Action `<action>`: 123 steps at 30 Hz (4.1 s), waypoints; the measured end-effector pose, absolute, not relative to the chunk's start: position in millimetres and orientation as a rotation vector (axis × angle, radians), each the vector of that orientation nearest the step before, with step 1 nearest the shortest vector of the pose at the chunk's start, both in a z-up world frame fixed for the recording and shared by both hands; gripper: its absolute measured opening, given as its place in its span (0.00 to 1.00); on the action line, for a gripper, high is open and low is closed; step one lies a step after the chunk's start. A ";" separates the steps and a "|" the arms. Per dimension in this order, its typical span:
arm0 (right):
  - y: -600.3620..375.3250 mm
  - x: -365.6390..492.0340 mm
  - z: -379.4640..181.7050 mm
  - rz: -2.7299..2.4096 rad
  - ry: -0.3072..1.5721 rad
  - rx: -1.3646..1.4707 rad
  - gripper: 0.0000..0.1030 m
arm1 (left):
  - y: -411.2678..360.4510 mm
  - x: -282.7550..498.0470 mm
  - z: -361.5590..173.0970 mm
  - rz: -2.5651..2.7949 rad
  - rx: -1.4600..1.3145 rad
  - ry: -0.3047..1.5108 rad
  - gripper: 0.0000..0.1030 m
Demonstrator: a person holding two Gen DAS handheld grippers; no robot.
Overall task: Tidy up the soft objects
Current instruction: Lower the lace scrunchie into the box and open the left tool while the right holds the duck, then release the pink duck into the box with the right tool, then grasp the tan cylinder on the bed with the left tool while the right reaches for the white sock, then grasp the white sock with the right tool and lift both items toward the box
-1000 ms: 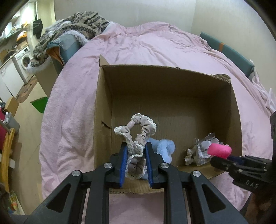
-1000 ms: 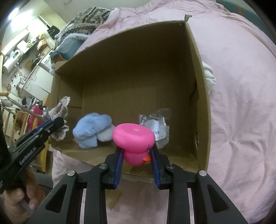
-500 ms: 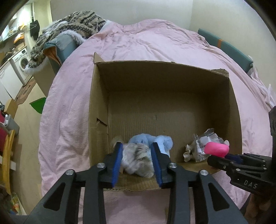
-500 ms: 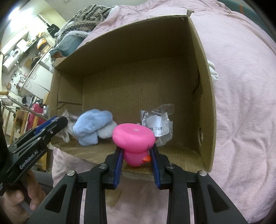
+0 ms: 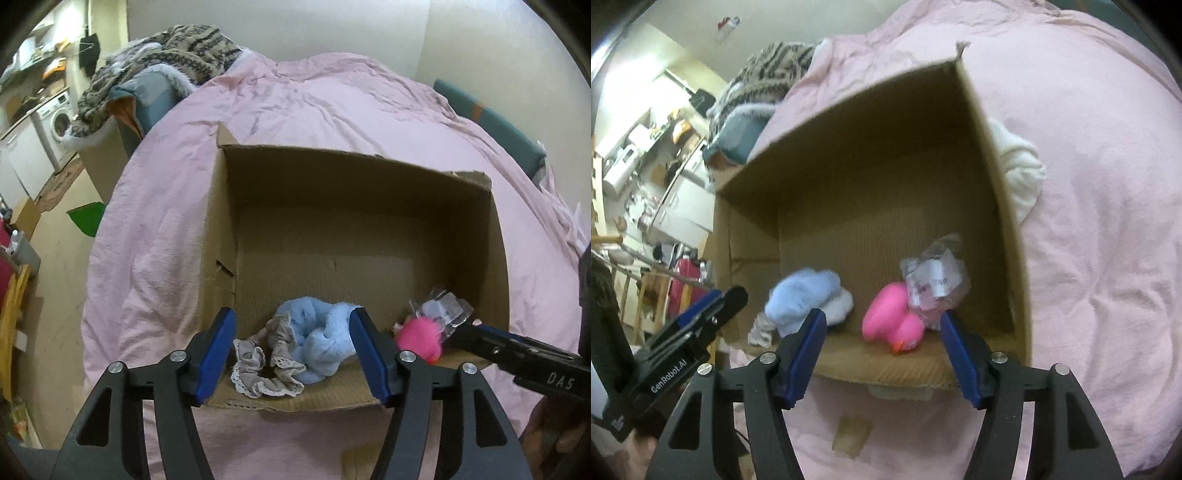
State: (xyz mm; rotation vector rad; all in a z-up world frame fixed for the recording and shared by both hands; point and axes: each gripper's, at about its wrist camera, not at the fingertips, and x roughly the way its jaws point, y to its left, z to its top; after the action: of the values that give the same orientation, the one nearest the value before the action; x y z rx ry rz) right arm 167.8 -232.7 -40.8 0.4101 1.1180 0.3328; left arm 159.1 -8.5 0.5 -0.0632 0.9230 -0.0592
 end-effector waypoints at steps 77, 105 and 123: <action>-226.2 121.2 -85.2 0.221 1.337 0.373 0.67 | -17.6 79.3 -68.9 -0.165 -0.099 1.257 0.09; -159.4 121.3 -94.7 0.360 1.272 0.059 0.21 | 4.3 87.0 -60.1 -0.074 -0.117 1.190 0.09; -172.1 76.7 -40.6 0.435 1.207 0.103 0.21 | 26.9 58.2 -27.2 -0.035 -0.168 1.113 0.09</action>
State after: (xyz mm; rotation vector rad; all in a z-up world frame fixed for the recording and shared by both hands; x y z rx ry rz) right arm 76.7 -172.1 -40.6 0.1031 1.2070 0.4346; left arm 58.2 26.9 -27.2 -0.1683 1.1126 -0.0350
